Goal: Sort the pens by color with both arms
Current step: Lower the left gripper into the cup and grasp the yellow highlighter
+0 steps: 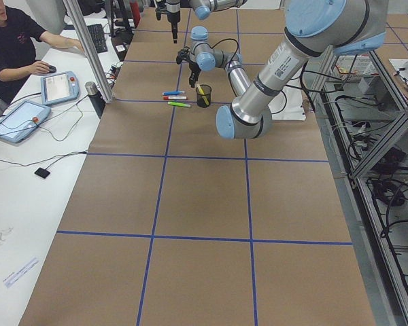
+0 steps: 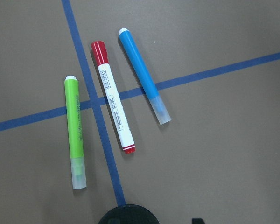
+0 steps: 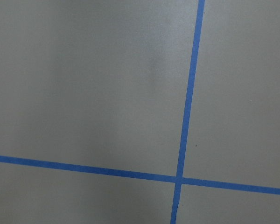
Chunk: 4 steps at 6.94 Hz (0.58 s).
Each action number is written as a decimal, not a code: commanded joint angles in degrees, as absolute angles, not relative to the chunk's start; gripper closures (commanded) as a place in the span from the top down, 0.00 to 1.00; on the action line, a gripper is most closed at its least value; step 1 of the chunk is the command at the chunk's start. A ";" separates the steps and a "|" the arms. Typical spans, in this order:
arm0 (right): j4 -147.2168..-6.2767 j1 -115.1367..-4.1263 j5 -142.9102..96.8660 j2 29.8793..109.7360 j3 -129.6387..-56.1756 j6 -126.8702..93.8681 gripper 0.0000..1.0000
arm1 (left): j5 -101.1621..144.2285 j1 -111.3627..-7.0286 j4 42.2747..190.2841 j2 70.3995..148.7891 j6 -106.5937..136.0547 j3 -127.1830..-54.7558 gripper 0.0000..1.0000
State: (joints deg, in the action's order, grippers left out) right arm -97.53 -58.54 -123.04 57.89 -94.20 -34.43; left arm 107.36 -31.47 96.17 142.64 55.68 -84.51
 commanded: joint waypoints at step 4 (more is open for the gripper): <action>-96.94 -58.54 -123.13 57.92 -93.87 -34.63 0.99 | 105.91 -31.20 95.80 142.47 54.93 -84.64 0.61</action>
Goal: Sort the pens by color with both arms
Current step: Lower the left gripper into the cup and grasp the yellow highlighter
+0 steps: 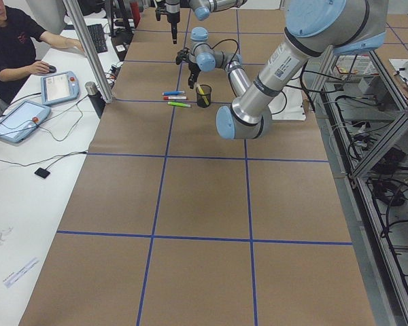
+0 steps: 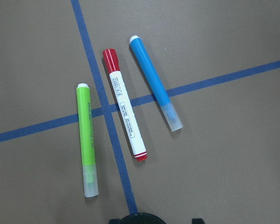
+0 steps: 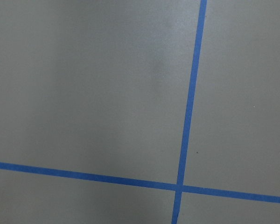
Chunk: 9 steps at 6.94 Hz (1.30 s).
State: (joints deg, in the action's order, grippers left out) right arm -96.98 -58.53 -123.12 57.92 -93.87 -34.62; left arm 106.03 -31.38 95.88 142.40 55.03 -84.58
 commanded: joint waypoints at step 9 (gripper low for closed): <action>-96.94 -58.54 -123.05 58.01 -93.87 -34.63 0.99 | 105.47 -29.88 92.46 142.03 53.70 -86.22 0.61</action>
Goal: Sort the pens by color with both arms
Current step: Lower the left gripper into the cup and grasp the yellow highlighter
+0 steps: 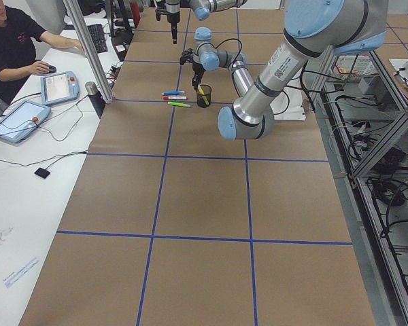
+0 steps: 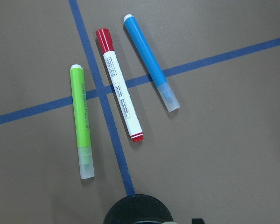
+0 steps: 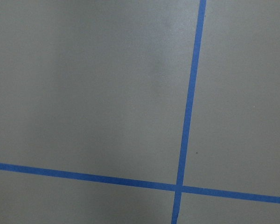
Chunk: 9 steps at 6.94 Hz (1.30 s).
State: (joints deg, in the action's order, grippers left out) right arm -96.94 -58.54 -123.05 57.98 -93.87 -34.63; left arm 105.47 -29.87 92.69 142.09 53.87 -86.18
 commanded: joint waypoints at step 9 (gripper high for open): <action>-96.86 -58.45 -123.05 57.92 -93.69 -34.63 0.99 | 105.38 -30.41 92.37 141.59 53.61 -86.22 0.37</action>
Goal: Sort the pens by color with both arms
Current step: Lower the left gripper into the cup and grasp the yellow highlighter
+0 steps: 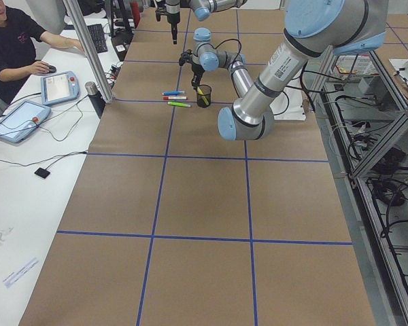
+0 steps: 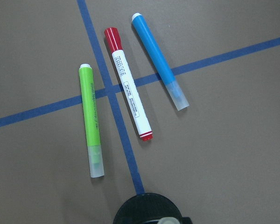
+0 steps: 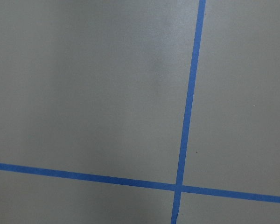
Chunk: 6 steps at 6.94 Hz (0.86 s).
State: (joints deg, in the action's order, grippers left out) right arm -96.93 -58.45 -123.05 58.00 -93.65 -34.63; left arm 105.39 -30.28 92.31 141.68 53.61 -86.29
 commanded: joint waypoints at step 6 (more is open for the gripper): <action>-96.86 -58.27 -123.05 58.01 -93.69 -34.63 0.99 | 105.47 -30.50 92.29 141.33 53.61 -86.83 0.08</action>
